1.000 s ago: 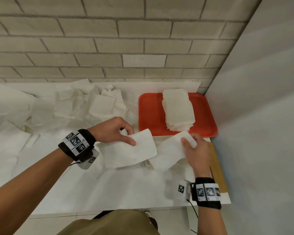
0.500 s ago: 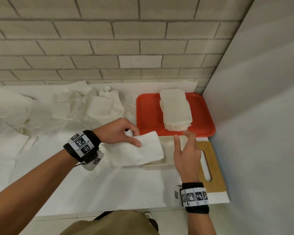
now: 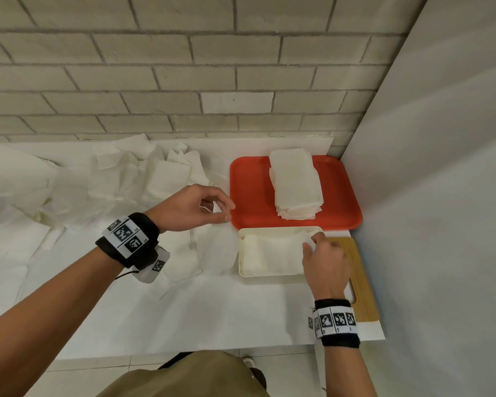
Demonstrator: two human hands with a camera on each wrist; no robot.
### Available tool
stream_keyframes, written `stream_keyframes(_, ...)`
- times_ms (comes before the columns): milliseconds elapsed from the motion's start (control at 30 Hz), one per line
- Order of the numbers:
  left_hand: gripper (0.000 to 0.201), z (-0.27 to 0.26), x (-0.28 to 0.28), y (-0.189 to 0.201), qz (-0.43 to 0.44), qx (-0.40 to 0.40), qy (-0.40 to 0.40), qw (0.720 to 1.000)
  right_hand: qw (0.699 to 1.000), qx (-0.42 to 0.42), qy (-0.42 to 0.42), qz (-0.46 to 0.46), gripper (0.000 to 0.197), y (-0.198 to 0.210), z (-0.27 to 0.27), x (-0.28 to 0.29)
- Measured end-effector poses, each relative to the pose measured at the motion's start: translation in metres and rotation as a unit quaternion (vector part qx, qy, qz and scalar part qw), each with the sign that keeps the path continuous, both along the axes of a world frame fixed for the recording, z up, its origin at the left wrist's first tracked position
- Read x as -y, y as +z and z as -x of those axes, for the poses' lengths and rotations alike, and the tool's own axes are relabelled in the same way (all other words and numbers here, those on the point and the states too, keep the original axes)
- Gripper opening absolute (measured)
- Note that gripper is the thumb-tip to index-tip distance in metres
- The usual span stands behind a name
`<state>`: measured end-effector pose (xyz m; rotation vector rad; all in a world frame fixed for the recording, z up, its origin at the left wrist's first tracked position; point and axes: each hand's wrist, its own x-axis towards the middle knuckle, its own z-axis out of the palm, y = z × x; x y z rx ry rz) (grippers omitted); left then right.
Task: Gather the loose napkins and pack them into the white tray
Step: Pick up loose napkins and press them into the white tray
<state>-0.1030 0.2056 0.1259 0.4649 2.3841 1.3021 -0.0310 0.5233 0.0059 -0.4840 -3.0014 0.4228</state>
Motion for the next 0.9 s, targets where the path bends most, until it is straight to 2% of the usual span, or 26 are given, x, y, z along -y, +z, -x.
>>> stream_keyframes(100,0.021,-0.002,-0.001,0.004,0.001,0.012,0.001,1.000,0.999,0.019,0.015,-0.047,0.038,0.002,-0.003,0.007)
stream_keyframes(167,0.032,-0.003,-0.004,0.007,0.012,0.009,0.002,1.000,0.999,-0.009,0.010,-0.043,0.047,0.007,-0.005,0.012)
stream_keyframes(233,0.035,-0.004,-0.010,0.010,0.029,-0.012,0.010,0.999,0.998,-0.061,-0.002,-0.030,0.052,0.014,-0.006,0.018)
stream_keyframes(267,0.031,-0.005,-0.014,0.011,0.040,-0.025,0.016,0.999,0.994,-0.106,0.006,0.003,0.052,0.019,-0.007,0.021)
stream_keyframes(300,0.026,-0.005,-0.019,0.012,0.048,-0.035,0.019,0.998,0.987,-0.137,0.025,0.077,0.050,0.029,-0.009,0.026)
stream_keyframes(367,0.015,-0.007,-0.028,0.013,0.051,-0.047,0.031,0.997,0.945,-0.135,0.072,0.288,0.052,0.058,-0.015,0.044)
stream_keyframes(400,0.011,-0.007,-0.033,0.013,0.046,-0.047,0.039,0.997,0.921,-0.112,0.100,0.358,0.062,0.069,-0.020,0.057)
stream_keyframes(433,0.009,-0.007,-0.039,0.014,0.036,-0.044,0.046,0.997,0.917,-0.088,0.135,0.364,0.076,0.078,-0.026,0.072)
stream_keyframes(500,0.020,-0.009,-0.050,0.017,0.012,-0.035,0.056,0.998,0.932,-0.083,0.201,0.289,0.099,0.080,-0.033,0.098)
stream_keyframes(533,0.027,-0.010,-0.054,0.019,0.005,-0.031,0.066,0.997,0.935,-0.097,0.218,0.263,0.097,0.072,-0.034,0.105)
stream_keyframes(567,0.033,-0.011,-0.057,0.022,0.003,-0.027,0.078,0.997,0.933,-0.103,0.210,0.272,0.086,0.067,-0.033,0.107)
stream_keyframes(667,0.044,-0.010,-0.055,0.024,0.005,-0.016,0.123,0.992,0.910,-0.142,0.133,0.367,0.044,0.062,-0.027,0.089)
stream_keyframes(733,0.047,-0.011,-0.049,0.023,0.003,0.003,0.126,0.992,0.904,-0.167,0.121,0.376,0.026,0.062,-0.025,0.068)
stream_keyframes(833,0.041,-0.014,-0.045,0.013,0.031,0.023,0.089,0.995,0.884,-0.141,0.098,0.435,0.017,0.071,-0.019,0.045)
stream_keyframes(900,0.028,-0.015,-0.045,-0.002,0.032,0.034,0.075,0.996,0.876,-0.125,0.086,0.457,0.016,0.074,-0.014,0.031)
